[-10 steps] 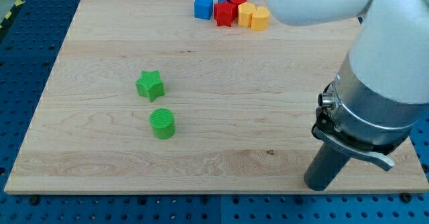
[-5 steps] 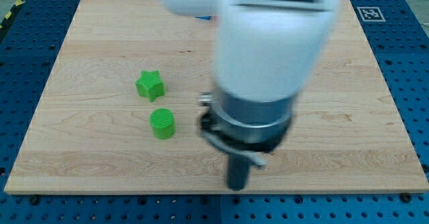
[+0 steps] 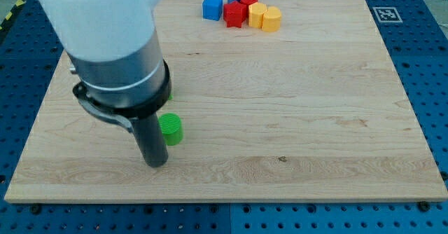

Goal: Slide the green circle to the center

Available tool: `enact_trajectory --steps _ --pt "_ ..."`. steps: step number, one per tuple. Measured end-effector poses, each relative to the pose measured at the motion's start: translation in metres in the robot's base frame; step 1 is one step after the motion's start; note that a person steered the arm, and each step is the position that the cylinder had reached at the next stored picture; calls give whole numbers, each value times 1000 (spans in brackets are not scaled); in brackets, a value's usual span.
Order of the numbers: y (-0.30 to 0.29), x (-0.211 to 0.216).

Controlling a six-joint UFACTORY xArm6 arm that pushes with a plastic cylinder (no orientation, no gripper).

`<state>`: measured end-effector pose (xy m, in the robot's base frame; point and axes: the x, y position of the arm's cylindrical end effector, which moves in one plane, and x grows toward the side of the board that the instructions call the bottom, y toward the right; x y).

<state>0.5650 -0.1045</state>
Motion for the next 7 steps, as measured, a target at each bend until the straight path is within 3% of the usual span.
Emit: enact_trajectory --steps 1,5,7 --pt "-1 -33" --pt "32 -63" --pt "77 -119"
